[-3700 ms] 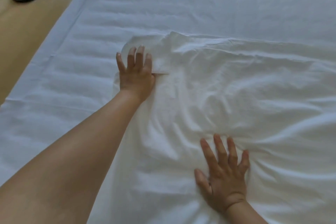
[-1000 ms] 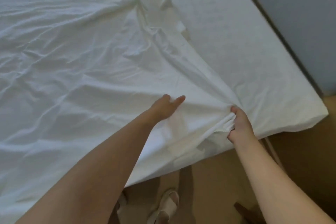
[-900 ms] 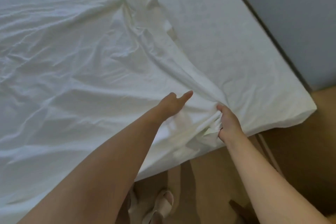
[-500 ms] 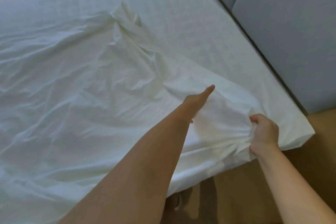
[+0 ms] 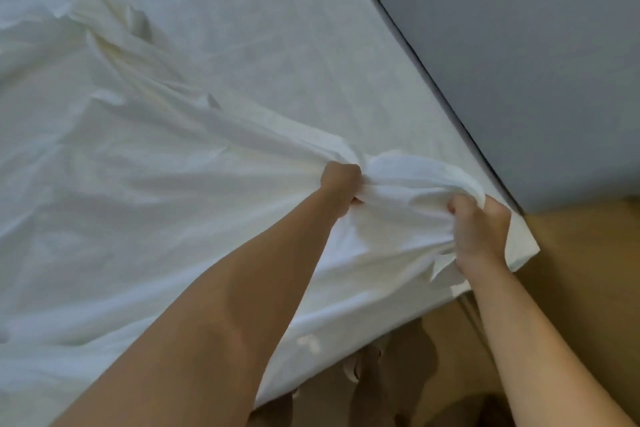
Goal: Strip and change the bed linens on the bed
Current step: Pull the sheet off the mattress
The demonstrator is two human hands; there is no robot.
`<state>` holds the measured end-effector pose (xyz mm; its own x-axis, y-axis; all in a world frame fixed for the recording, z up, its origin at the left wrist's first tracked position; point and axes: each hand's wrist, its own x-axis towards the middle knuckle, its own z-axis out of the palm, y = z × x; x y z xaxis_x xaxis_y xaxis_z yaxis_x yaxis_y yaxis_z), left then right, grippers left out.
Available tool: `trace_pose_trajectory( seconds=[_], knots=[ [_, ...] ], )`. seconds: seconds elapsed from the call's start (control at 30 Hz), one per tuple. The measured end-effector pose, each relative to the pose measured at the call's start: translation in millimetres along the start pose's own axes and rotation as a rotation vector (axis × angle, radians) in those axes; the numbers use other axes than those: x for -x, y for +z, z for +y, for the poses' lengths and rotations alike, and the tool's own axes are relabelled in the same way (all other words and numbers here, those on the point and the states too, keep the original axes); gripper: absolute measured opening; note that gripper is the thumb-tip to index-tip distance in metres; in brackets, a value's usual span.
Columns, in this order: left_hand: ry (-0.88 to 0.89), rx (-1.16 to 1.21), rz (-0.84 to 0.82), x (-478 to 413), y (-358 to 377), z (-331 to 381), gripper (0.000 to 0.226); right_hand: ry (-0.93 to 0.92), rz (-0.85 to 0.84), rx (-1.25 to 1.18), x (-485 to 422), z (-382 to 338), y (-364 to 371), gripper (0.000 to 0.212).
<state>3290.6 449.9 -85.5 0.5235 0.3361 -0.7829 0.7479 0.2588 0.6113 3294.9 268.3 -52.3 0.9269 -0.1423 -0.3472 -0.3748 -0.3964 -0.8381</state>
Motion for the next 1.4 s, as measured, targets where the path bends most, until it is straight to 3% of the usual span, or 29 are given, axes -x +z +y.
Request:
trace_pose_trajectory(
  seconds=[0.1, 0.23, 0.33, 0.43, 0.57, 0.67, 0.83, 0.9, 0.93, 1.03, 1.1, 1.2, 1.27, 1.33, 1.4],
  knots=[
    [0.122, 0.049, -0.120, 10, 72, 30, 0.024, 0.024, 0.200, 0.044, -58, 30, -50, 0.010],
    [0.145, -0.153, -0.327, 11, 171, 19, 0.021, 0.293, 0.042, 0.386, -116, 94, -99, 0.026],
    [0.090, -0.319, -0.203, -16, 197, 0, 0.036, 0.423, -0.110, 0.431, -136, 122, -114, 0.047],
    [-0.010, -0.408, -0.085, -40, 198, -9, 0.042, 0.378, -0.148, 0.392, -148, 126, -113, 0.060],
    [-0.014, -0.446, -0.077, -53, 193, -9, 0.037, 0.336, -0.253, 0.339, -155, 123, -98, 0.061],
    [-0.076, -0.308, -0.062, -56, 195, -3, 0.032, 0.262, -0.251, 0.345, -162, 119, -85, 0.048],
    [-0.015, 0.460, 0.213, -67, 194, 54, 0.022, 0.209, -0.117, 0.283, -165, 118, -73, 0.051],
    [0.045, 0.548, 0.201, -75, 192, 66, 0.025, 0.223, -0.076, 0.298, -165, 120, -69, 0.052],
    [0.059, 0.464, 0.167, -76, 192, 63, 0.024, 0.250, -0.060, 0.345, -166, 122, -68, 0.052],
    [0.010, -0.073, 0.023, -73, 198, 29, 0.030, 0.428, -0.080, 0.579, -170, 125, -73, 0.057],
    [-0.010, -0.281, 0.027, -72, 201, 7, 0.037, 0.434, -0.121, 0.699, -168, 125, -77, 0.057],
    [0.049, -0.328, 0.049, -71, 194, 6, 0.030, 0.245, -0.165, 0.740, -159, 113, -72, 0.055],
    [0.085, -0.359, 0.043, -72, 182, 11, 0.007, 0.089, -0.206, 0.707, -148, 101, -61, 0.064],
    [0.129, -0.361, 0.041, -76, 165, 17, 0.027, -0.038, -0.248, 0.671, -140, 85, -44, 0.071],
    [0.158, -0.367, 0.054, -77, 143, 24, 0.022, -0.113, -0.280, 0.613, -137, 66, -23, 0.070]
  ],
)
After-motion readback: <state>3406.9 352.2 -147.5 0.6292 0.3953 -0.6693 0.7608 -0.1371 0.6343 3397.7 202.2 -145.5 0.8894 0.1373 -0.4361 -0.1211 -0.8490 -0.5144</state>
